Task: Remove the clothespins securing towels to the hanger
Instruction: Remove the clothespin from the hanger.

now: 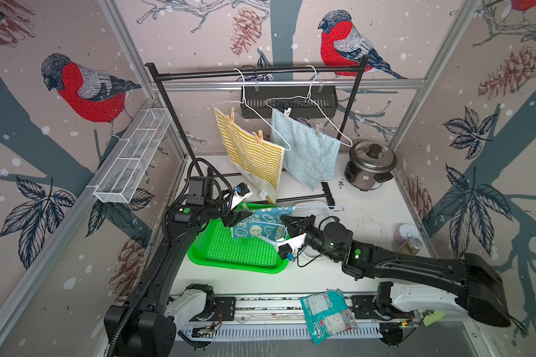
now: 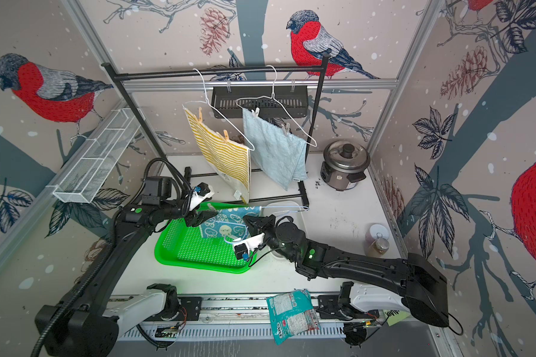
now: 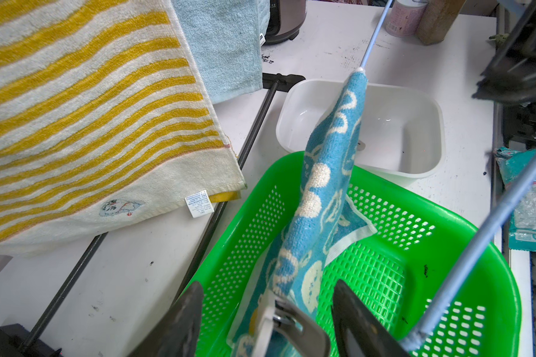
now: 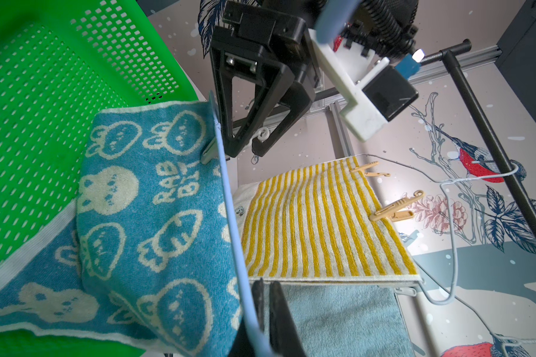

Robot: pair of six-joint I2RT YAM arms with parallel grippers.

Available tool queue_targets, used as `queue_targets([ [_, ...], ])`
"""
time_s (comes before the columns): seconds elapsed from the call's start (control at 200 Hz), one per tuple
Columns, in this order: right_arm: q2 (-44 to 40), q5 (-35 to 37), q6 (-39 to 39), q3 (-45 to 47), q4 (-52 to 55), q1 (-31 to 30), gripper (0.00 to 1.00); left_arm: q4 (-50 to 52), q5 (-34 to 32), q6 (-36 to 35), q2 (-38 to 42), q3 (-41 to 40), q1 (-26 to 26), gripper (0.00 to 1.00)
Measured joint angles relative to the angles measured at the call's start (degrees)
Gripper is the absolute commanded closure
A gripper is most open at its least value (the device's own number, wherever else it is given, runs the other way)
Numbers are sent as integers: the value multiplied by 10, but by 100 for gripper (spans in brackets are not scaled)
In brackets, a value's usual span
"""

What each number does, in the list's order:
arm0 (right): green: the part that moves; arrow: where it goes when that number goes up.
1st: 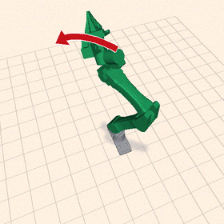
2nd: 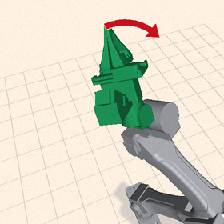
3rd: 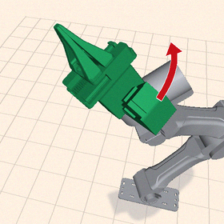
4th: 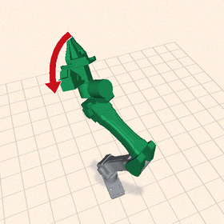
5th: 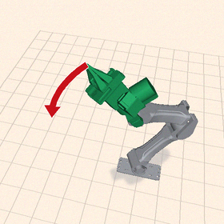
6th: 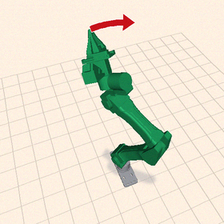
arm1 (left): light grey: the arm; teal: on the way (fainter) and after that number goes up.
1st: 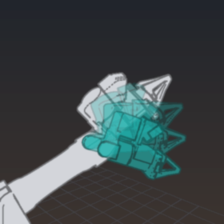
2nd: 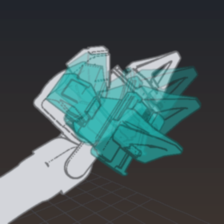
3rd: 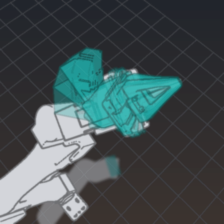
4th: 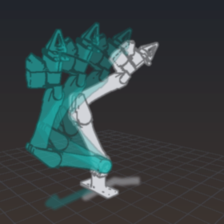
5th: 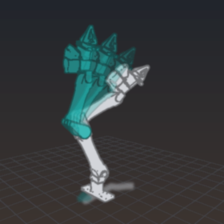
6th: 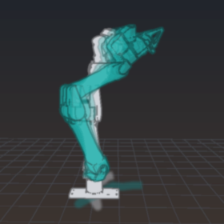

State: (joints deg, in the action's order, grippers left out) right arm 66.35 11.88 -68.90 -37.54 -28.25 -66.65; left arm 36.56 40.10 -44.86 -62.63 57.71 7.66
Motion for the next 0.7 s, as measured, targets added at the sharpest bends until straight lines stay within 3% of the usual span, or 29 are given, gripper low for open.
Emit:
queue_targets([
  [0.435,-8,-18,16,-4,13,7,100,-7,4,-9,3,-12,-4,32],
  [0.7,0,-11,12,-4,17,14,100,42,18,-59,-17,41,-7,29],
])
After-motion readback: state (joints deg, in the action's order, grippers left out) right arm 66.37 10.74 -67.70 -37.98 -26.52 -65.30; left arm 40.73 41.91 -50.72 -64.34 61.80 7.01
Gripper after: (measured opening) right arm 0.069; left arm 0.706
